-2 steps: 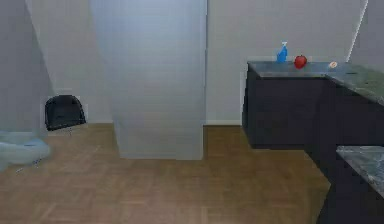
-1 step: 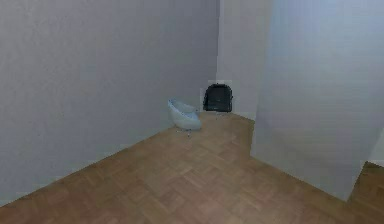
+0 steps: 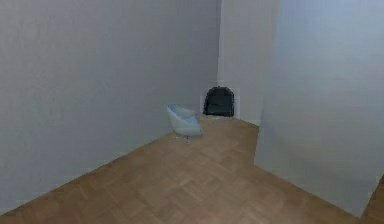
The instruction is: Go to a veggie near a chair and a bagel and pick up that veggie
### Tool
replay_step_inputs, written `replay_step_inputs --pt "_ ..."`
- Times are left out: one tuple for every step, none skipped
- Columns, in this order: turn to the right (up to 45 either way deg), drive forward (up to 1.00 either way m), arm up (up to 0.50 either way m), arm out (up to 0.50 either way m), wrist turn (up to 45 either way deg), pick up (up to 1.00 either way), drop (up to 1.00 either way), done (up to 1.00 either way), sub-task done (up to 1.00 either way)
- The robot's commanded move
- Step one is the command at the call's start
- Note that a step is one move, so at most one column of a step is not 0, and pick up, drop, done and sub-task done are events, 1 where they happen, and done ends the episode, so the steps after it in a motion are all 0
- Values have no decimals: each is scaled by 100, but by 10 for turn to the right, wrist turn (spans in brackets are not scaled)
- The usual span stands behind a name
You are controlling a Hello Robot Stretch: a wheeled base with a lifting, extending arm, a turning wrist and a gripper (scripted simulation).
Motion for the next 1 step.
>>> replay_step_inputs --pt "-450 0 0 0 0 0 0 0 0"
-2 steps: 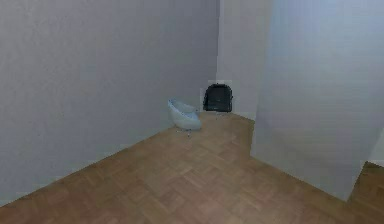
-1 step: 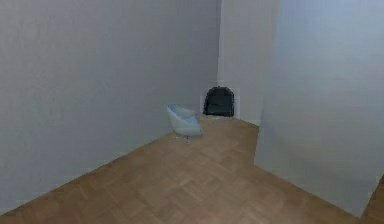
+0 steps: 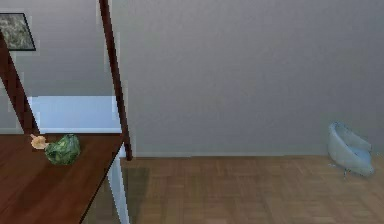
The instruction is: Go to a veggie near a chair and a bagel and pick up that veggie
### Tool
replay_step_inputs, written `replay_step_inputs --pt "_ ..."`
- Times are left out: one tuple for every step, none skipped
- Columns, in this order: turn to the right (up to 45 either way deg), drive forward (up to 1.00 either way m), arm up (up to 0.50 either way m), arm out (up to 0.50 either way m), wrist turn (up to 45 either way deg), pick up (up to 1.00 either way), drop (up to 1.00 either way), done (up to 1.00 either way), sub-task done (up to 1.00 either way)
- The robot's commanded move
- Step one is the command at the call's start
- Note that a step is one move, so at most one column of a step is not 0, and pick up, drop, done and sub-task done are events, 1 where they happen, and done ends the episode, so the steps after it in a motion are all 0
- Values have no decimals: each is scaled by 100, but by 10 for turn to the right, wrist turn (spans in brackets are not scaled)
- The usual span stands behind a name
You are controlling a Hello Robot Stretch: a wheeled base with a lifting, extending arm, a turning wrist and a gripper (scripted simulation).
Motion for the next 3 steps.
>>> replay_step_inputs --pt "-30 0 0 0 0 0 0 0 0" --pt "0 20 0 0 0 0 0 0 0" --pt "-450 0 0 0 0 0 0 0 0"
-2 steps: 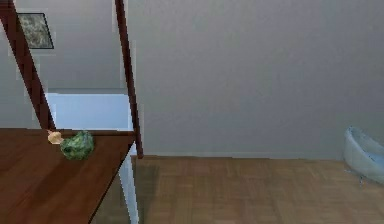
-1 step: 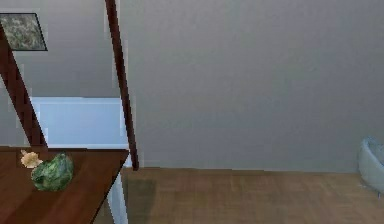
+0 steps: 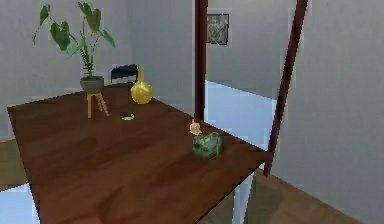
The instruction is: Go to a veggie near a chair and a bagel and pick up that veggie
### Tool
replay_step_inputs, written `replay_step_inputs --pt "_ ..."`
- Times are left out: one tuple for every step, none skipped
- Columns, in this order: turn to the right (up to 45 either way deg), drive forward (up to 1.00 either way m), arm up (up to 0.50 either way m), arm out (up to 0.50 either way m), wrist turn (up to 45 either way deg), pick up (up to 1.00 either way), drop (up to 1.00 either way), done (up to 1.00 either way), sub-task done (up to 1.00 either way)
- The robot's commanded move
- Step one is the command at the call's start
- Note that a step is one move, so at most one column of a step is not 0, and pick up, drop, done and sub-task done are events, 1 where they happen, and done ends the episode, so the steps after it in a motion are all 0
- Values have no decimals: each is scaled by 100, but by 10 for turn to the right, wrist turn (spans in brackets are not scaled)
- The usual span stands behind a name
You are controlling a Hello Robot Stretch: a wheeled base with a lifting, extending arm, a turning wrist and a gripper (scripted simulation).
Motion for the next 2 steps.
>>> replay_step_inputs --pt "-450 0 0 0 0 0 0 0 0" --pt "-330 0 0 0 0 0 0 0 0"
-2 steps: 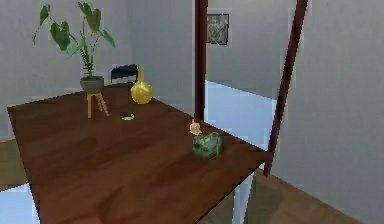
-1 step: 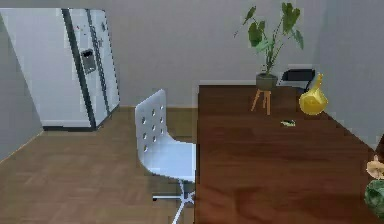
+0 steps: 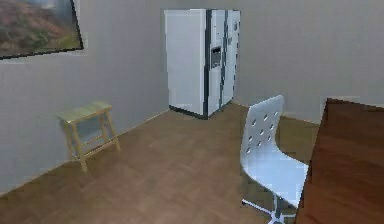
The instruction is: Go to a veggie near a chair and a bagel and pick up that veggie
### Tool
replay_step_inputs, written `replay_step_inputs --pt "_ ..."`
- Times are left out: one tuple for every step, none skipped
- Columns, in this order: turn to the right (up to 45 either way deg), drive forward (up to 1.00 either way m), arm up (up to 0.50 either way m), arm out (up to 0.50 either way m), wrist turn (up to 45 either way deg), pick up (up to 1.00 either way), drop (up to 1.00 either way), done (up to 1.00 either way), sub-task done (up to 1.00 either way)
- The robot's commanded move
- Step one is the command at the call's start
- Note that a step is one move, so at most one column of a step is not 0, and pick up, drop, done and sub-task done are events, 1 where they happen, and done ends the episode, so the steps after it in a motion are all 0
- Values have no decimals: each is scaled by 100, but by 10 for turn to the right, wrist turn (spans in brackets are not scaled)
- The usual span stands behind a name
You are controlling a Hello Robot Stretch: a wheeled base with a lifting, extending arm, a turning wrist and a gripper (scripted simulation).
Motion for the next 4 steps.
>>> replay_step_inputs --pt "450 0 0 0 0 0 0 0 0" --pt "450 0 0 0 0 0 0 0 0" --pt "210 0 0 0 0 0 0 0 0" --pt "0 45 0 0 0 0 0 0 0"
